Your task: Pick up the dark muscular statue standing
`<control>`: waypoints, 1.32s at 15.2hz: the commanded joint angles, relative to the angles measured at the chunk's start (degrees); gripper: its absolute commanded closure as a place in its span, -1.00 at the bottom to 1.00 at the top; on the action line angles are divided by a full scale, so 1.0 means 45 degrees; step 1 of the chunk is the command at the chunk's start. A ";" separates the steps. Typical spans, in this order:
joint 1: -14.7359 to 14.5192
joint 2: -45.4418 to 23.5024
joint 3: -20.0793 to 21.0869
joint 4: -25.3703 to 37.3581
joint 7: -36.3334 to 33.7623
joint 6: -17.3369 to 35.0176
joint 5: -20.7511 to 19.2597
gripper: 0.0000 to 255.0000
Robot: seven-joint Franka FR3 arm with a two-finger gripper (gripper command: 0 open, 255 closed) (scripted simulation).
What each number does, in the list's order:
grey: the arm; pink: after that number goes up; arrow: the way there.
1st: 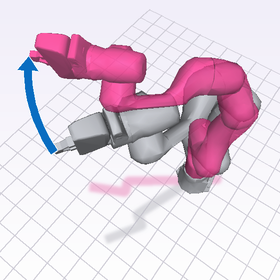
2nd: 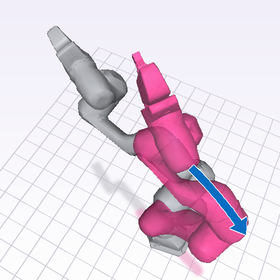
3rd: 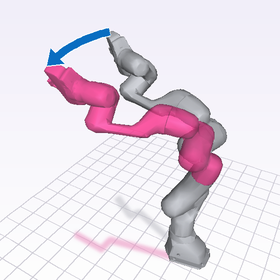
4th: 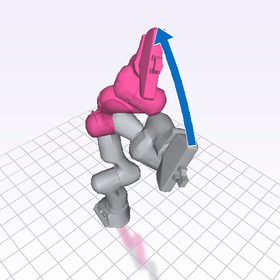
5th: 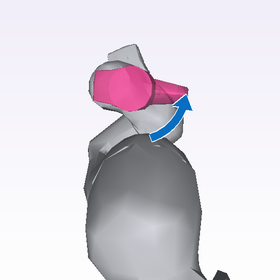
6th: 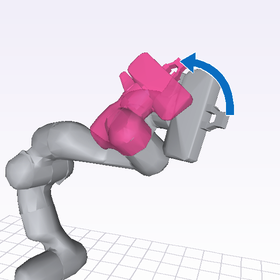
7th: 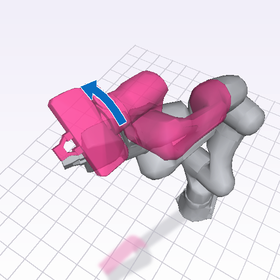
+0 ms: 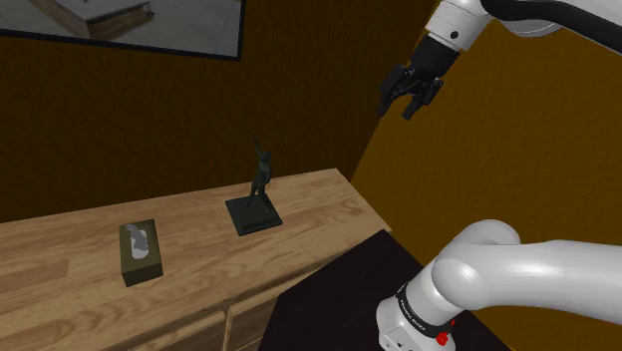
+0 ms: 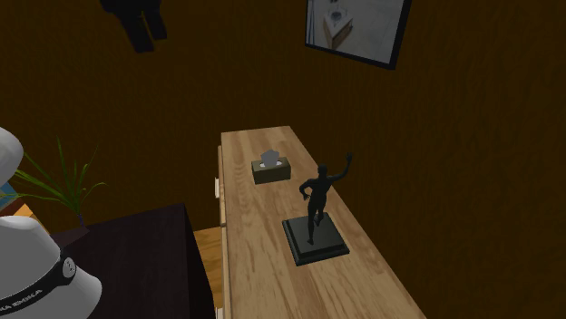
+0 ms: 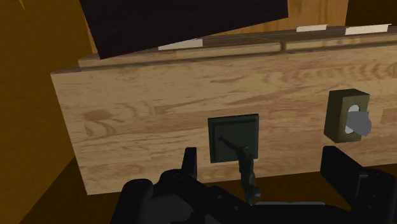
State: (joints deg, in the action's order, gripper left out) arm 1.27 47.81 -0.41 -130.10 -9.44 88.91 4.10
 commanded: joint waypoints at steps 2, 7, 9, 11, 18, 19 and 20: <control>-0.0020 -0.0308 0.0033 -0.0111 0.0019 0.0385 0.0017 -1.00; -0.0120 -0.2048 0.0197 -0.0414 0.0110 0.2255 0.0094 -1.00; -0.0155 -0.2827 0.0264 -0.0416 0.0145 0.2967 0.0121 -1.00; -0.0197 -0.3647 0.0323 -0.0349 0.0174 0.3652 0.0141 -1.00; -0.0328 -0.6758 0.0519 0.0416 0.0249 0.5758 0.0158 -1.00; -0.0344 -0.7225 0.0546 0.0592 0.0255 0.6014 0.0152 -1.00; -0.0359 -0.7695 0.0574 0.0784 0.0260 0.6259 0.0144 -1.00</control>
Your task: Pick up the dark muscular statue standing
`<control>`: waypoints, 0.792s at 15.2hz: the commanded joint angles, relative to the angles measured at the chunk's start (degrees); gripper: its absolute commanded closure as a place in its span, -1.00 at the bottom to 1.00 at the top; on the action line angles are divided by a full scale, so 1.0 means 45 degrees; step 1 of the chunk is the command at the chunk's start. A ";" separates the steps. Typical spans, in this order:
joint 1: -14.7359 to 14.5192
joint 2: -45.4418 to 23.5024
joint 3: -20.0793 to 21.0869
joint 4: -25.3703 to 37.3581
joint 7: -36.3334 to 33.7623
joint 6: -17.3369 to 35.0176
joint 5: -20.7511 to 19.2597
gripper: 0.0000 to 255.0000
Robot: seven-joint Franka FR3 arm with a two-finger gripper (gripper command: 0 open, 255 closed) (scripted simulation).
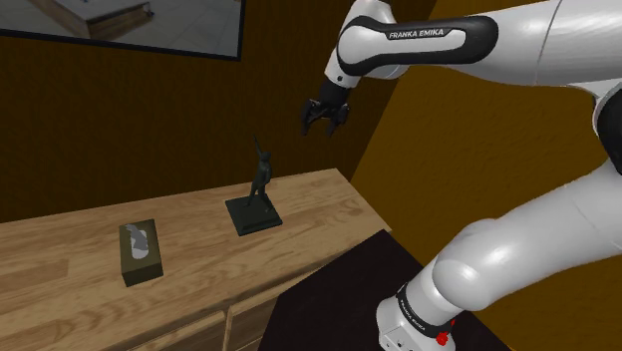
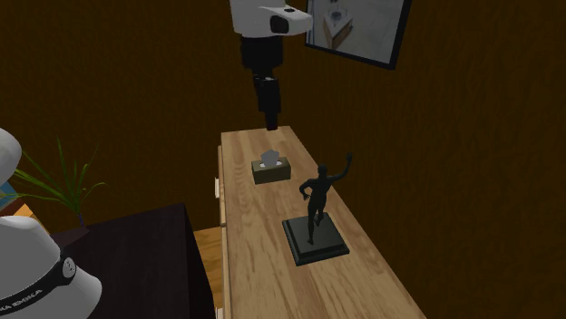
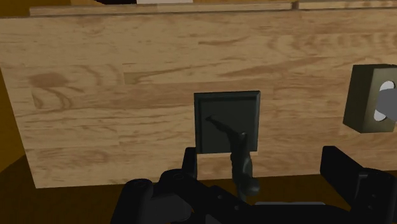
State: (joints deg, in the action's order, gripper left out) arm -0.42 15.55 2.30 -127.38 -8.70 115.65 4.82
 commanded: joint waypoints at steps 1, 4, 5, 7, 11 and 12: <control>0.0004 -0.0999 0.0001 0.0389 0.0098 0.0547 -0.0025 -1.00; -0.0043 -0.2438 0.0073 0.1109 0.0097 0.1163 -0.0076 -1.00; -0.0059 -0.2922 0.0096 0.1381 0.0093 0.1341 -0.0099 -1.00; -0.0092 -0.3897 0.0137 0.1973 0.0080 0.1655 -0.0152 -1.00; -0.0178 -0.5870 0.0195 0.3354 0.0040 0.2107 -0.0287 -1.00; -0.0204 -0.6368 0.0205 0.3742 0.0029 0.2183 -0.0324 -1.00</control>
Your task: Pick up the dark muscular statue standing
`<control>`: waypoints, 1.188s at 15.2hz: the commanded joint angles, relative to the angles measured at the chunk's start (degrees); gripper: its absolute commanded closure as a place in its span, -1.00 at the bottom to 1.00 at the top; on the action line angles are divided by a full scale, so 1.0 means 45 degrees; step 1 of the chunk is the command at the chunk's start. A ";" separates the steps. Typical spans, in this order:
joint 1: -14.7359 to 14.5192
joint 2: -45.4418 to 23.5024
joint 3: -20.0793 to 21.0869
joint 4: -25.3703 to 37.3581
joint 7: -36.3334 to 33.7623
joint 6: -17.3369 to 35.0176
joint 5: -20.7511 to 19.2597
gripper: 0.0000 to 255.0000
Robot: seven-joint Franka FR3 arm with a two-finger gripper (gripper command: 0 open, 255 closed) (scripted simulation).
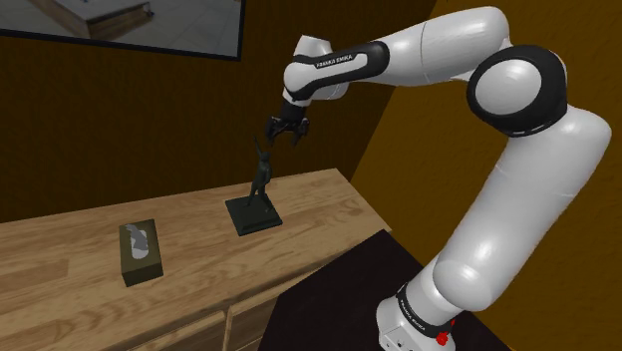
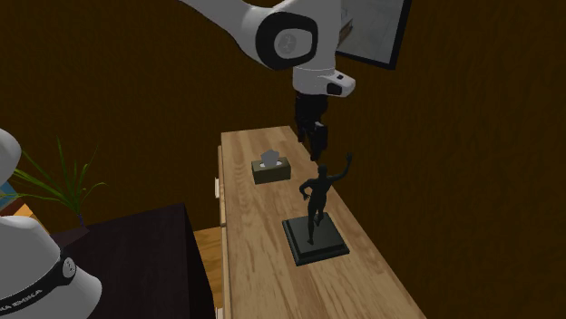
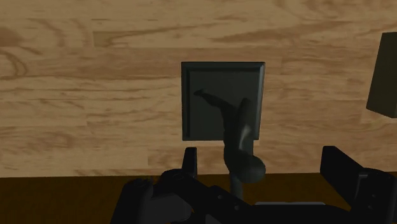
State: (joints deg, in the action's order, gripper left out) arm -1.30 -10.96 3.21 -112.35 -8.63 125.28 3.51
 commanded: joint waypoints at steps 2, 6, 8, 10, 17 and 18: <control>-0.0065 -0.1484 0.0016 0.1231 -0.0011 0.0150 -0.0111 -1.00; -0.0194 -0.3500 0.0020 0.3090 -0.0054 0.0169 -0.0263 -1.00; -0.0198 -0.3673 0.0017 0.2995 -0.0042 0.0437 -0.0264 -1.00; -0.0202 -0.3854 0.0014 0.2911 -0.0031 0.0702 -0.0265 -1.00; -0.0206 -0.4205 0.0008 0.2810 -0.0007 0.1152 -0.0269 1.00; -0.0206 -0.4205 0.0008 0.2814 -0.0008 0.1149 -0.0269 1.00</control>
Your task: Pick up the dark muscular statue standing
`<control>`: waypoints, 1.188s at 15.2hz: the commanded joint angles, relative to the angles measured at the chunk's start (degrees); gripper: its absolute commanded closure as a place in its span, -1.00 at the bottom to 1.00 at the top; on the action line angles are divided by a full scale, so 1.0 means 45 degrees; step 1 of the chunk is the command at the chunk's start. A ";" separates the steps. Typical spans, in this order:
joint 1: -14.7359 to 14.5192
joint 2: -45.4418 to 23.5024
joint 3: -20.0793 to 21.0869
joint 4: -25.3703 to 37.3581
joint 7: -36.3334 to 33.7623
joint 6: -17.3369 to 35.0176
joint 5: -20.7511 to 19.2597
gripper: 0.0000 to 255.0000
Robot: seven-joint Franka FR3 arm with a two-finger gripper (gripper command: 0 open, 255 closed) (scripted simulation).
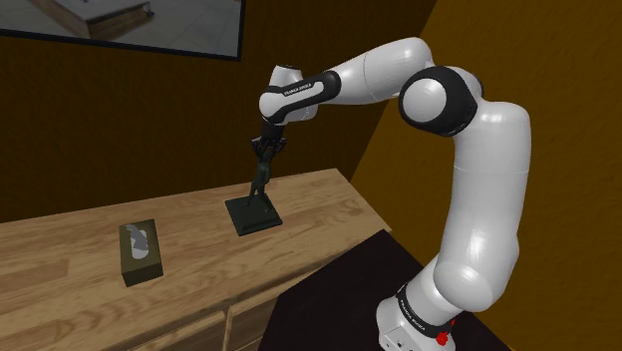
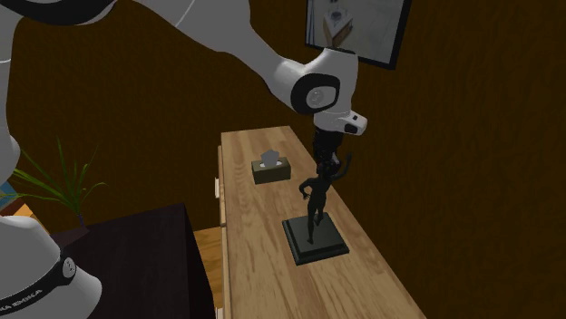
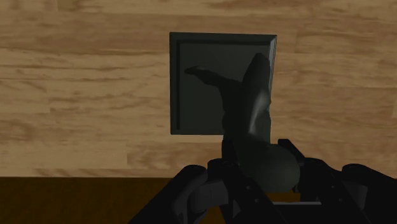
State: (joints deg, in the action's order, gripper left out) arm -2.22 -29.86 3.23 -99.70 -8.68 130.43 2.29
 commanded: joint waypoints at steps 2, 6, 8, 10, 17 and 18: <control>0.0000 -0.0005 0.0003 0.0004 0.0004 0.0002 0.0003 1.00; 0.0000 -0.0008 0.0003 0.0004 0.0004 0.0004 0.0003 1.00; -0.0003 0.0002 0.0005 -0.0022 -0.0001 0.0020 0.0003 1.00; 0.0001 0.0199 0.0008 0.0038 -0.0012 -0.0236 0.0005 1.00; 0.0013 0.0819 0.0016 0.0353 -0.0051 -0.1170 0.0010 1.00; 0.0015 0.0900 0.0017 0.0409 -0.0056 -0.1307 0.0011 1.00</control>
State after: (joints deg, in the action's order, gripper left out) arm -2.14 -26.23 3.30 -98.02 -8.89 125.05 2.33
